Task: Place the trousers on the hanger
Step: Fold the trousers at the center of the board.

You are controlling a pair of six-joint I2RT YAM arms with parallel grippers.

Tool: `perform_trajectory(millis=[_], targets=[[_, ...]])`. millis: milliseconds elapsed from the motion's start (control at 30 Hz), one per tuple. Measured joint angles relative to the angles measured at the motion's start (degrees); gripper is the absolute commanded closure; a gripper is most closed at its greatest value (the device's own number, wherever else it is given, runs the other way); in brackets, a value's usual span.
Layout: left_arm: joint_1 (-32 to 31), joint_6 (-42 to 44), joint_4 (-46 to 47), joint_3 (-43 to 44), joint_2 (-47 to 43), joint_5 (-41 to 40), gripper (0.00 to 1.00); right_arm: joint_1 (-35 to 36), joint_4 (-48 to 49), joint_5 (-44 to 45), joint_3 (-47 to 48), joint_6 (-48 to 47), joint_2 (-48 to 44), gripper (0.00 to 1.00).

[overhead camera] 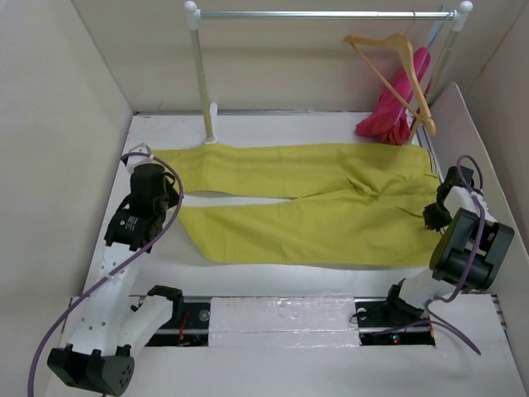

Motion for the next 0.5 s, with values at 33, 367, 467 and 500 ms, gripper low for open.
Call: perform_trajectory(millis=[33,367,467,500], targets=[[0.0,0.02,-0.35,0.63,-0.07,0.09,1.0,0.02,1.09,-0.79,0.13,-0.85,-0.5,0.57],[-0.09,0.0,-2.1,2.1,-1.79,3.61,1.0,-11.56,-0.76,-0.46,-5.79,-1.81,-17.81,0.3],[-0.87,0.0,-2.32,2.12,-1.99,4.28,1.0,-17.4,-2.1,-0.39,-8.68,-1.22,-17.59,0.3],[-1.22,0.0,-2.49,2.16,-1.99,4.35,1.0,-17.88,-2.49,-0.46,-9.05,-0.92,-16.0,0.31]])
